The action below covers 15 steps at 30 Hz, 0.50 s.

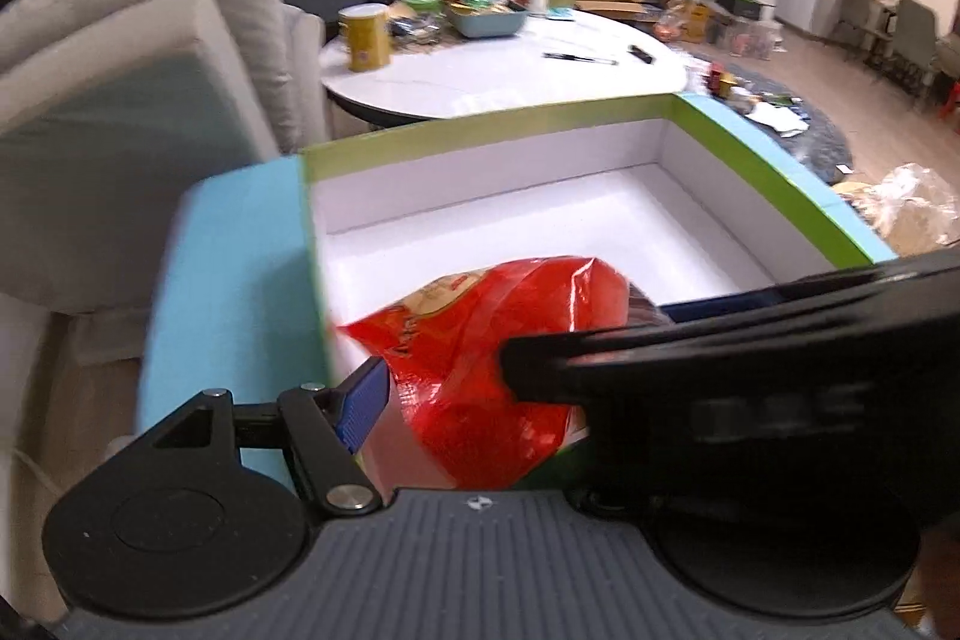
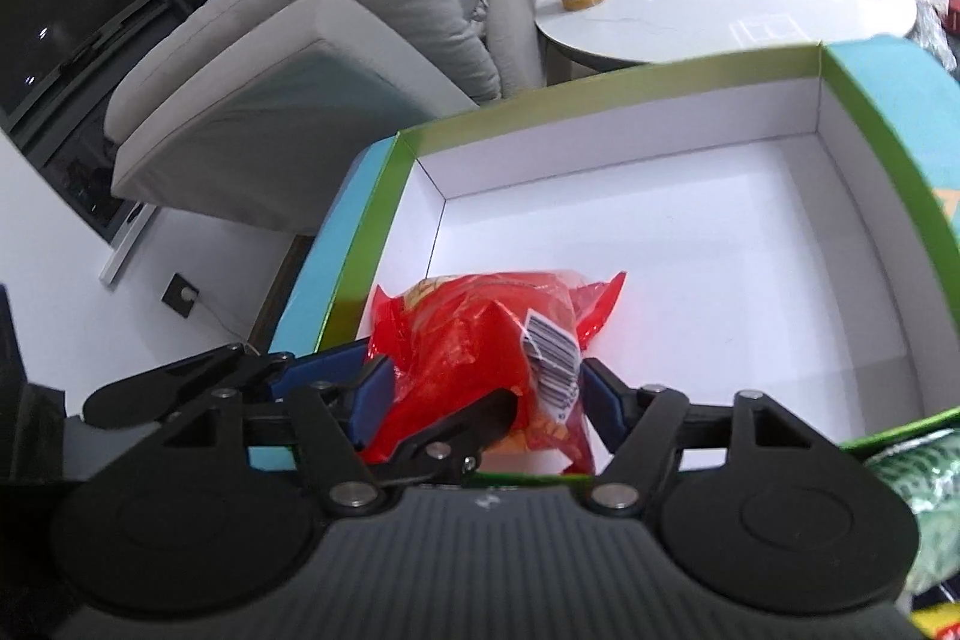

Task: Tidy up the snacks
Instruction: 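Lower the red chip bag into the green box and open the right gripper, then grasp the red noodle pack on the table with the right gripper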

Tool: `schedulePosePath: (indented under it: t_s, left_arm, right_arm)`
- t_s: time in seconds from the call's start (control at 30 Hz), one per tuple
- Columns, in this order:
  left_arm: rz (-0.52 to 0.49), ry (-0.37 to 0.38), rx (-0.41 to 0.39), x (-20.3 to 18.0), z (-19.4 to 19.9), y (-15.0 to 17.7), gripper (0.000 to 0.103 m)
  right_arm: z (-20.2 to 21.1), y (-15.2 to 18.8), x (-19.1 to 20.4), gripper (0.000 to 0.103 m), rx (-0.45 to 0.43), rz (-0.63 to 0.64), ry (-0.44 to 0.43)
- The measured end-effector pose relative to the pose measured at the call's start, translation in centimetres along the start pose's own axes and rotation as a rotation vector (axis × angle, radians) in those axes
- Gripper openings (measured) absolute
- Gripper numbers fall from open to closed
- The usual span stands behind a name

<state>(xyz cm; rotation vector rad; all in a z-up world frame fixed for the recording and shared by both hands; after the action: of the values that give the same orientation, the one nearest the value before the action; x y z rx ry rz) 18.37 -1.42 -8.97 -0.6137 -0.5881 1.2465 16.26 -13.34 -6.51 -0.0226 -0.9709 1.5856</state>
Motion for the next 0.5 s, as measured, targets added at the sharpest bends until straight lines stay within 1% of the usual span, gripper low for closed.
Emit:
schedulePosePath:
  t_s: [0.1,0.17,0.27,0.37,0.5]
  left_arm:
    - [0.004,-0.009,-0.048,0.4,2.6,-0.2,0.068]
    - [0.014,-0.018,-0.097,1.0,4.8,-0.2,0.077]
    - [0.037,-0.043,-0.141,1.9,7.3,0.6,0.080]
    - [0.054,-0.055,-0.139,2.8,8.8,2.0,0.080]
    - [0.084,-0.070,-0.104,3.7,9.7,4.7,0.081]
  right_arm:
    - [2.3,0.0,0.7,0.078,-0.043,0.038,-0.015]
    - [4.4,-0.1,1.0,0.078,-0.090,0.054,-0.020]
    - [6.6,0.1,1.4,0.078,-0.142,0.068,-0.042]
    - [8.1,1.3,1.7,0.078,-0.159,0.081,-0.079]
    - [8.5,3.3,2.8,0.078,-0.136,0.151,-0.121]
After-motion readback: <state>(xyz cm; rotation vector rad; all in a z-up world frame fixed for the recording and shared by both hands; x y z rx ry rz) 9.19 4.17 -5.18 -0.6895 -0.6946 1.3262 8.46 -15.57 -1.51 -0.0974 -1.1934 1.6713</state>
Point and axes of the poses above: each gripper's, at about its wrist camera, not at the fingertips, and z roughly against the way its jaws point, x to its left, y to its underside, the point moved 4 cm from there along -z, roughly the way its jaws point, and after that the axes turned 4 degrees about -y, right-handed, at the moved point
